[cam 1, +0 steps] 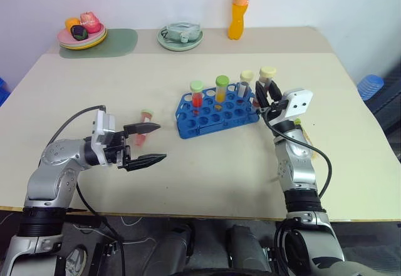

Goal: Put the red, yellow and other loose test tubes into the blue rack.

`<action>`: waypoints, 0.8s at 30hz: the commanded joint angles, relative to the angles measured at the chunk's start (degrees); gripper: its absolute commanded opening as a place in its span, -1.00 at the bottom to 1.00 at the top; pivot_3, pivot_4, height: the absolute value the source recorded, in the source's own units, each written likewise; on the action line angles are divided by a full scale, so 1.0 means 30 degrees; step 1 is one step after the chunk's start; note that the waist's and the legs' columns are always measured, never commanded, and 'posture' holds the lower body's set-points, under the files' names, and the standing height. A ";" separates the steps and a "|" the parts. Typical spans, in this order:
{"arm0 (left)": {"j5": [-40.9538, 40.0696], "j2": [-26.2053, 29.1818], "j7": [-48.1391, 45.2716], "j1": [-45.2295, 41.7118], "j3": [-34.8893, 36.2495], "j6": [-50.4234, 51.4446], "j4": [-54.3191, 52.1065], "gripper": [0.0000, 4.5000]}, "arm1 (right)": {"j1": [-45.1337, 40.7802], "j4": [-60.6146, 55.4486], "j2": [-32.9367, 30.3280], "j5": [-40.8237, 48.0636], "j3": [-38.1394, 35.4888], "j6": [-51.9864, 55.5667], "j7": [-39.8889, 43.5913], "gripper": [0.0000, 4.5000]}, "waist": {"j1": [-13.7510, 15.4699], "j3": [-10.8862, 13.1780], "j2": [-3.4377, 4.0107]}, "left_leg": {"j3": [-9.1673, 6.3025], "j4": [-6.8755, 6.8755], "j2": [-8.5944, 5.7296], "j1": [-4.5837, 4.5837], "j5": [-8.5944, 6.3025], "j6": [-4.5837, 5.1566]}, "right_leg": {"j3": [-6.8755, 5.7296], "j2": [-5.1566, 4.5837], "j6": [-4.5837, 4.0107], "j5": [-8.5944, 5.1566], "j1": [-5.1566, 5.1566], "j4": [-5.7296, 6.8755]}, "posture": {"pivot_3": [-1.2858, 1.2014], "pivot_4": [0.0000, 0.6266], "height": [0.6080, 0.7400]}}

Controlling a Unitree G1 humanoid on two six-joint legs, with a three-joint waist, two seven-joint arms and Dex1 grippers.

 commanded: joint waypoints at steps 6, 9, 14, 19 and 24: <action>0.0130 0.0079 -0.0921 0.0679 0.0770 -0.2094 0.1488 1.00 | -0.0569 0.1747 0.0073 0.0350 0.0142 -0.1528 0.0351 -0.65 | 0.0025 0.0000 -0.0001 | 0.0003 -0.0014 0.0000 0.0044 -0.0042 0.0066 | 0.0003 0.0002 -0.0002 -0.0001 -0.0011 -0.0007 | 0.03 -0.52 1.00; 0.0136 -0.0100 -0.0893 0.0836 0.0693 -0.2506 0.1749 1.00 | -0.0715 0.2652 0.0022 0.0311 0.0181 -0.1935 0.0550 -0.65 | 0.0043 0.0000 0.0000 | 0.0004 -0.0018 0.0000 0.0091 -0.0048 0.0074 | 0.0007 0.0001 -0.0003 -0.0001 0.0014 -0.0010 | 0.03 -0.52 1.00; 0.0040 -0.0457 -0.0488 0.0929 0.0801 -0.2951 0.2041 1.00 | -0.0805 0.3876 0.0053 0.0265 0.0207 -0.2718 0.0659 -0.65 | 0.0043 0.0000 0.0000 | 0.0004 -0.0024 0.0000 0.0109 -0.0049 0.0075 | 0.0013 0.0003 -0.0004 -0.0002 0.0023 -0.0010 | 0.03 -0.52 1.00; -0.0028 -0.0730 0.0174 0.0793 0.0852 -0.2889 0.1776 1.00 | -0.0986 0.4911 0.0254 0.0287 0.0180 -0.3418 0.0502 -0.65 | 0.0043 -0.0002 -0.0002 | 0.0007 -0.0025 0.0000 0.0110 -0.0049 0.0074 | 0.0017 0.0003 -0.0004 -0.0002 0.0023 -0.0009 | 0.03 -0.52 1.00; -0.0269 -0.0773 0.1024 0.0706 0.0706 -0.2122 0.0723 1.00 | -0.0881 0.5271 0.0394 0.0744 0.0176 -0.4543 0.1253 -0.20 | 0.0030 -0.0002 -0.0002 | 0.0007 -0.0025 0.0001 0.0111 -0.0049 0.0074 | 0.0020 0.0005 -0.0003 -0.0001 0.0023 -0.0008 | 0.03 -0.52 1.00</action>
